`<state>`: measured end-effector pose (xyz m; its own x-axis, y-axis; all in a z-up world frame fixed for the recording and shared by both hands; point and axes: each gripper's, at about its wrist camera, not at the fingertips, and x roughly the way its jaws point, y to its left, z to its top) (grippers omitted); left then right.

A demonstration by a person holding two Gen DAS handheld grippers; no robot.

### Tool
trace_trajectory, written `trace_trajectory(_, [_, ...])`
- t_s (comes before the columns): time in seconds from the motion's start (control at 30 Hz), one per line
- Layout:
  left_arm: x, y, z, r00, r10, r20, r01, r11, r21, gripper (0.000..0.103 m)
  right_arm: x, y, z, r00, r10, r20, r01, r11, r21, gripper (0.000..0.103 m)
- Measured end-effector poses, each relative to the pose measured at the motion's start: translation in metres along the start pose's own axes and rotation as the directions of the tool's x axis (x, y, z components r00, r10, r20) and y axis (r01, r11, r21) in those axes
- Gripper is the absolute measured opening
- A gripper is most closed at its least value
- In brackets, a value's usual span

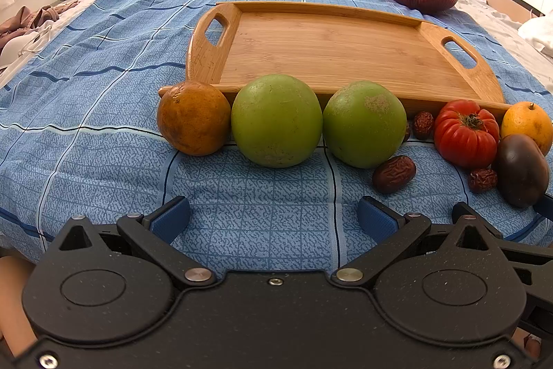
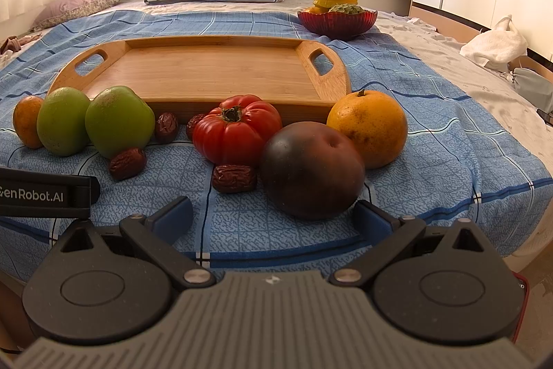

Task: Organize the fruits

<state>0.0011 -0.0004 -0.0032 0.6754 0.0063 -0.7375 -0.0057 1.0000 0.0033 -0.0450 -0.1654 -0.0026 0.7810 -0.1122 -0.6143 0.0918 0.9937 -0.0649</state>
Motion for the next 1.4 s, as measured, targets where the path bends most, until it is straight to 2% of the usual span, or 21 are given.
trace_trajectory(1.4, [-0.005, 0.001, -0.0005, 1.0, -0.013, 0.017, 0.013, 1.0, 0.003, 0.103, -0.0026, -0.0019, -0.0034, 1.0, 0.008, 0.023, -0.008, 1.0, 0.012, 0.103])
